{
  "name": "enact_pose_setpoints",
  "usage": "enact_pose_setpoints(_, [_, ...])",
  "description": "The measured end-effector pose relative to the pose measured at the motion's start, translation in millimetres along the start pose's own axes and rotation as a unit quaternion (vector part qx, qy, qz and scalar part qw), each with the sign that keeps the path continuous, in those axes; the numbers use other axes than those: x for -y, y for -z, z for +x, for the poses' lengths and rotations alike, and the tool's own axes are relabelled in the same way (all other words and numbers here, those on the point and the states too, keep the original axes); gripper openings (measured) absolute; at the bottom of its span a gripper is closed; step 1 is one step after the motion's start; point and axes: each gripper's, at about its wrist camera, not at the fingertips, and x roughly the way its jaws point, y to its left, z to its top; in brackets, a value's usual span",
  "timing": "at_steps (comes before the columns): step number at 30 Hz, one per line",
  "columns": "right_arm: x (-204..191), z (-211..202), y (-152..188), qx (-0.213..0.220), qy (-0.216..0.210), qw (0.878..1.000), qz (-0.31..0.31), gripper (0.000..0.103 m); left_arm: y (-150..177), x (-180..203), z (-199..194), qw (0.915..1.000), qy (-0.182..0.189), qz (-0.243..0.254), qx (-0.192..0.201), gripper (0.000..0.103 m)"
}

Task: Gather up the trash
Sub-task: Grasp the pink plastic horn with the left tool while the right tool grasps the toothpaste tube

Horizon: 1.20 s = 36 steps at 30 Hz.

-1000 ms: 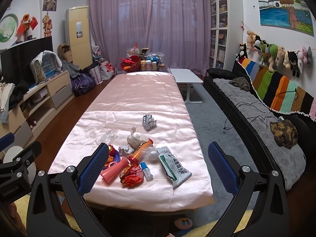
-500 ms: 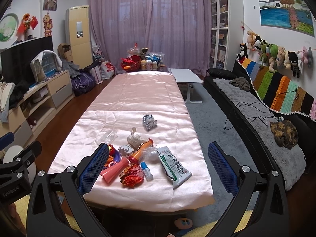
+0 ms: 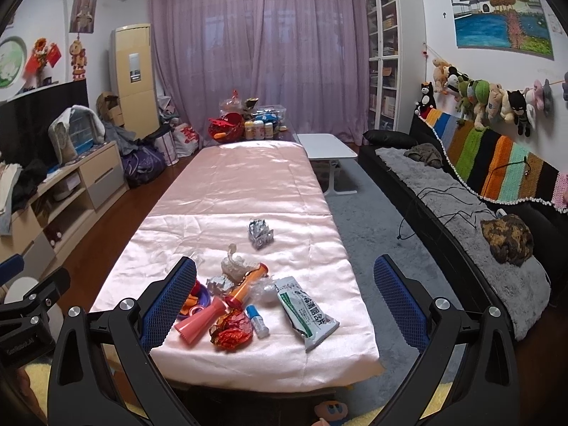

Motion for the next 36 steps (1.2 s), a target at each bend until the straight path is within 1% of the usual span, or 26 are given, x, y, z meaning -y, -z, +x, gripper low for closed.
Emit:
enact_pose_setpoints(3, [-1,0,0,0.022,-0.004,1.0,-0.012,0.1,0,-2,5,1.0,-0.005,0.005,-0.002,0.095])
enact_pose_setpoints(4, [-1,2,0,0.02,-0.001,1.0,-0.017,0.1,3,3,11,0.9999,-0.007,0.009,-0.004,0.095])
enact_pose_setpoints(5, [-1,5,0,0.015,0.005,1.0,-0.016,0.1,4,4,15,0.9999,-0.007,0.012,-0.006,0.095])
enact_pose_setpoints(8, [4,17,4,-0.006,0.0,1.0,-0.009,0.1,8,1,27,0.9998,0.002,0.014,-0.017,0.095])
enact_pose_setpoints(11, [7,30,11,-0.029,0.003,1.0,-0.008,0.1,14,-1,42,0.9992,0.007,0.018,-0.035,0.095])
enact_pose_setpoints(15, [14,46,19,-0.063,-0.014,0.998,0.001,0.1,22,2,62,0.9978,0.015,0.025,-0.059,0.095])
enact_pose_setpoints(19, [17,62,29,-0.084,0.001,0.996,-0.018,0.1,35,15,81,0.9951,0.032,0.04,-0.085,0.095])
enact_pose_setpoints(24, [27,86,43,-0.108,-0.02,0.994,-0.003,0.1,53,21,110,0.9905,0.049,0.045,-0.12,0.095])
enact_pose_setpoints(27, [31,105,52,-0.132,-0.041,0.99,0.005,0.1,63,24,128,0.9872,0.059,0.045,-0.141,0.094])
enact_pose_setpoints(28, [31,111,55,-0.142,-0.042,0.989,0.004,0.1,65,26,133,0.9858,0.062,0.047,-0.149,0.093])
enact_pose_setpoints(32, [31,133,65,-0.162,-0.027,0.986,-0.005,0.097,73,33,153,0.9797,0.076,0.059,-0.176,0.077])
enact_pose_setpoints(33, [30,137,65,-0.165,-0.025,0.986,-0.008,0.097,75,35,158,0.9779,0.084,0.058,-0.182,0.071])
enact_pose_setpoints(35, [29,143,66,-0.167,-0.026,0.985,-0.015,0.097,78,39,168,0.9739,0.103,0.055,-0.195,0.065])
enact_pose_setpoints(36, [28,146,67,-0.167,-0.028,0.985,-0.019,0.096,80,41,173,0.9716,0.112,0.054,-0.202,0.064])
